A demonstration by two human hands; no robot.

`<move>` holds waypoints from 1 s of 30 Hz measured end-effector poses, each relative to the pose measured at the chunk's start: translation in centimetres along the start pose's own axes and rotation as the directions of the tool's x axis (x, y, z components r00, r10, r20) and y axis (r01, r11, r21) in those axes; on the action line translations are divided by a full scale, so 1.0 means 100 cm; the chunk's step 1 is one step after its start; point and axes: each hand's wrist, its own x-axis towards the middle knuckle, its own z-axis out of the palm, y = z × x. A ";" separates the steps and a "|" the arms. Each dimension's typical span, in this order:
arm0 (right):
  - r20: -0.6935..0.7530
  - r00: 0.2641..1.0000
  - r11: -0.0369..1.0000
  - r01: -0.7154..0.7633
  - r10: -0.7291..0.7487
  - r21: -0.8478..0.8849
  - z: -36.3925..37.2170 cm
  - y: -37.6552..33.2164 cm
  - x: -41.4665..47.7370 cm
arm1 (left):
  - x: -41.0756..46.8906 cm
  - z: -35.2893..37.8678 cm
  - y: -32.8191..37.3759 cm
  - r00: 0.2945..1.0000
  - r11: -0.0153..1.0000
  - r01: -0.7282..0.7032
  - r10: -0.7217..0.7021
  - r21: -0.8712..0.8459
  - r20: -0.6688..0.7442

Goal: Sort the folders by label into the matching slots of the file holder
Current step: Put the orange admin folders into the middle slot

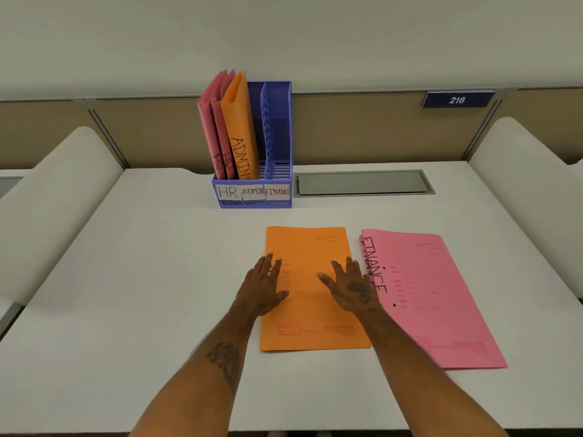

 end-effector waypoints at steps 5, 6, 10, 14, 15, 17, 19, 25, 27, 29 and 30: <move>0.054 0.992 0.993 -0.113 0.110 0.039 0.015 0.002 -0.006 | -0.004 0.013 0.002 0.986 0.948 0.164 -0.166 -0.272 0.017; 0.071 0.989 0.990 -0.134 0.131 0.050 0.019 0.001 -0.010 | -0.007 0.017 0.005 0.974 0.913 0.217 -0.225 -0.344 0.019; 0.081 0.984 0.983 -0.165 0.158 0.080 0.023 -0.002 -0.013 | -0.006 0.020 0.010 0.934 0.868 0.328 -0.356 -0.373 -0.007; 0.053 0.978 0.964 -0.209 0.203 0.167 0.013 -0.010 0.006 | 0.019 0.010 0.002 0.944 0.889 0.314 -0.329 -0.332 0.012; 0.055 0.976 0.959 -0.215 0.209 0.186 0.011 -0.009 0.007 | 0.020 0.008 0.004 0.943 0.884 0.320 -0.333 -0.340 0.020; 0.056 0.973 0.946 -0.229 0.222 0.230 0.012 -0.008 0.007 | 0.020 0.009 0.006 0.939 0.865 0.332 -0.343 -0.377 0.040; 0.044 0.969 0.925 -0.245 0.243 0.290 0.014 -0.008 0.007 | 0.018 0.013 0.007 0.937 0.839 0.334 -0.346 -0.429 0.052; 0.002 0.961 0.881 -0.254 0.276 0.399 0.012 -0.006 0.009 | 0.012 0.016 0.014 0.952 0.786 0.263 -0.306 -0.559 0.018; -0.002 0.959 0.875 -0.258 0.283 0.409 0.011 -0.006 0.010 | 0.012 0.014 0.016 0.963 0.761 0.204 -0.268 -0.616 -0.012; -0.005 0.957 0.871 -0.260 0.288 0.418 0.011 -0.008 0.010 | 0.009 0.011 0.019 0.971 0.695 0.136 -0.235 -0.706 -0.044; -0.006 0.957 0.867 -0.262 0.292 0.423 0.011 -0.008 0.009 | 0.007 0.011 0.021 0.970 0.658 0.117 -0.235 -0.744 -0.056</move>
